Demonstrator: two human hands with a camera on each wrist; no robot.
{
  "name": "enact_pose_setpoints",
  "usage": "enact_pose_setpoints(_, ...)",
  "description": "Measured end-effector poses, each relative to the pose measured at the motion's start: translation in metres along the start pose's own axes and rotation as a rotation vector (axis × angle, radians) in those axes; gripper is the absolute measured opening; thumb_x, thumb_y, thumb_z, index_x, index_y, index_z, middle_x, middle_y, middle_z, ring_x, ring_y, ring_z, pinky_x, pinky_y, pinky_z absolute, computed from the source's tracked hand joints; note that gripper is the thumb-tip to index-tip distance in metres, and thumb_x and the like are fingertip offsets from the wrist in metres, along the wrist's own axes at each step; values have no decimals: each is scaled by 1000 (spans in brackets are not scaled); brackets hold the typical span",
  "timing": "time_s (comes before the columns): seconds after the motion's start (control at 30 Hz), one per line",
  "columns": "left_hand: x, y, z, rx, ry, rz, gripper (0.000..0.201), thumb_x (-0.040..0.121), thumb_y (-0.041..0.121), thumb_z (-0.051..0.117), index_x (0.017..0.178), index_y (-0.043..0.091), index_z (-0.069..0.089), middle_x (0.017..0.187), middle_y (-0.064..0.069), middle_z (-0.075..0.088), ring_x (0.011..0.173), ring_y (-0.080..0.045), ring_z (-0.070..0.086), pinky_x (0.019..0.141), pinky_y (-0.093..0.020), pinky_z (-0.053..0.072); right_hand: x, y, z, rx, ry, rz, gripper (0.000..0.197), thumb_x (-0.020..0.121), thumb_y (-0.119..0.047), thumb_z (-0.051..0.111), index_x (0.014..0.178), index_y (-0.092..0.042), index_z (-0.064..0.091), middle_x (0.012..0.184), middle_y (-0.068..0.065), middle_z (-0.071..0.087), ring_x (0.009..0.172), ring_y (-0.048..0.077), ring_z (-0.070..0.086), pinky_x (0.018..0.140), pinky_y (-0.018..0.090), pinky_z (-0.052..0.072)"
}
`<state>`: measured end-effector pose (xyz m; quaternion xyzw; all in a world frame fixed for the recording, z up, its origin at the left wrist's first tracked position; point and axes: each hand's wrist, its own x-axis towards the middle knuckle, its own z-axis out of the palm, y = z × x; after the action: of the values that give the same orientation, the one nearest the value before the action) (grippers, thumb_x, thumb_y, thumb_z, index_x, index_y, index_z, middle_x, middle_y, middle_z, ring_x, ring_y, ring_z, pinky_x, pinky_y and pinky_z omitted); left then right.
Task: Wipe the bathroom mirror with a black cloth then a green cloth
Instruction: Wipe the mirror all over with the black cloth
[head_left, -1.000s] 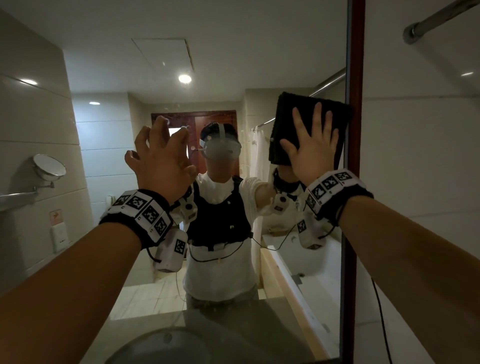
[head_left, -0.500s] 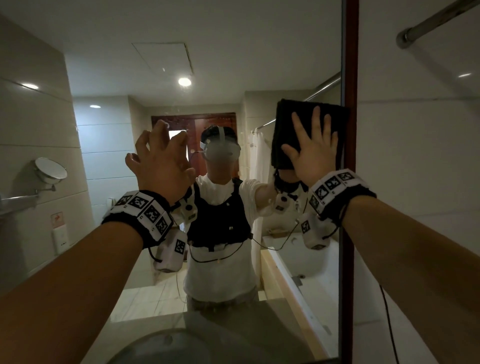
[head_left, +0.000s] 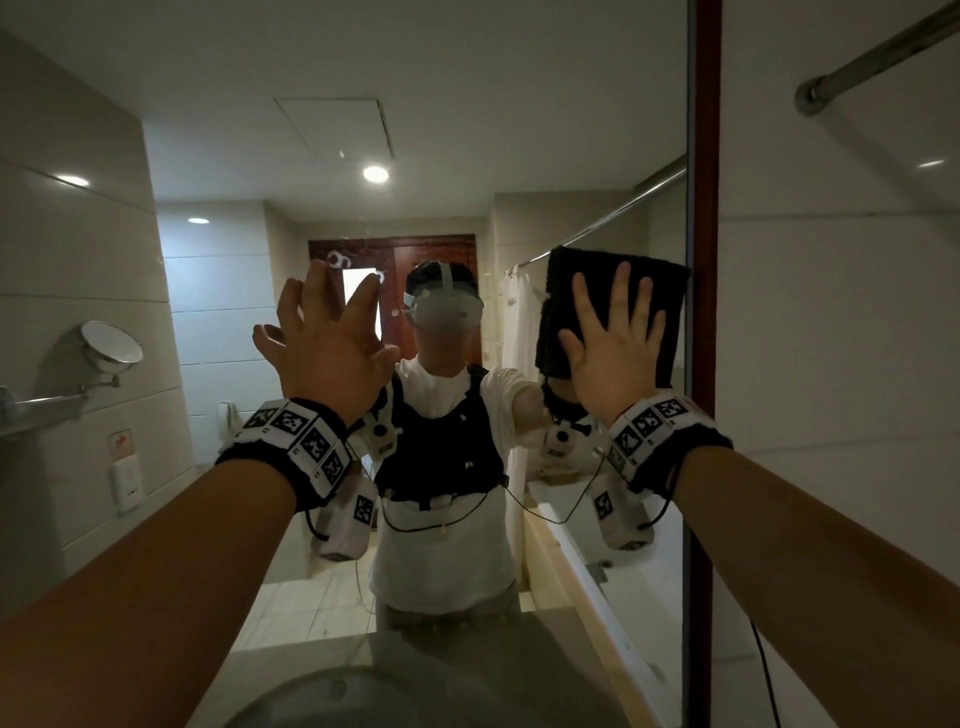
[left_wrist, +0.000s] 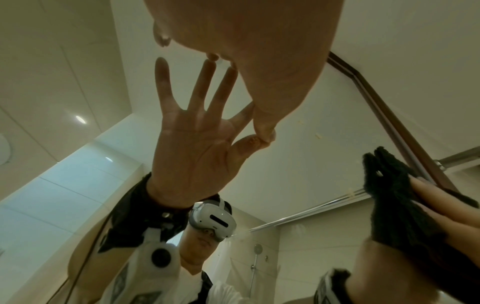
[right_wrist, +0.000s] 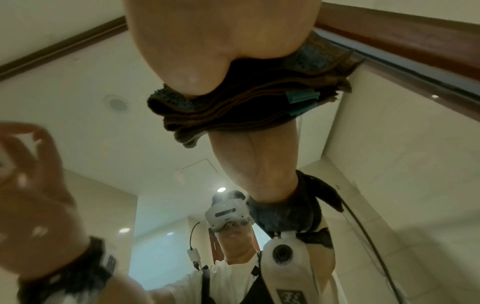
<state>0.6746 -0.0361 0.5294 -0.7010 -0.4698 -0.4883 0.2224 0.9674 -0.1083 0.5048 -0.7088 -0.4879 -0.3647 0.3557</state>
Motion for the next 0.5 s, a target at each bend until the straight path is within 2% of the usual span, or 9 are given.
enact_pose_setpoints(0.13,0,-1,0,4,4,1,81,79,53,73,147,46,29,163,-5,9,148,-38,10,106,-72,19,-5,-11,8,-75,7,-216,64,98,-53,27,156,-41,2,166,9,-13,151,38,-12,120,60,0)
enact_pose_setpoints(0.2,1,-2,0,15,1,5,82,78,57,71,147,46,29,163,-5,10,148,-38,11,106,-73,19,-1,-6,6,-84,-3,-233,65,99,-57,28,156,-43,2,166,6,-13,151,34,-12,121,58,-1)
enact_pose_setpoints(0.27,2,-3,-1,23,-14,7,83,78,59,70,148,46,28,163,-5,9,148,-38,11,106,-73,18,6,4,3,-21,3,-145,66,99,-58,31,156,-42,2,166,3,-14,152,32,-13,121,56,-1)
enact_pose_setpoints(0.37,1,-3,-2,18,-33,-1,82,79,59,69,148,48,25,164,-4,7,149,-36,9,108,-73,17,19,9,-6,81,31,72,67,100,-57,32,157,-39,1,166,5,-14,152,33,-11,121,58,2)
enact_pose_setpoints(0.43,0,-2,-2,24,-34,-4,82,81,57,69,149,48,24,164,-4,6,149,-35,7,108,-72,17,20,4,-8,75,22,101,67,101,-54,32,157,-39,0,166,6,-14,152,35,-11,121,59,2)
enact_pose_setpoints(0.5,0,-1,-1,20,-28,-8,83,81,55,70,149,48,24,164,-4,5,150,-35,7,108,-72,17,10,0,-7,32,14,22,66,101,-53,31,157,-39,0,166,8,-15,151,36,-12,121,60,2)
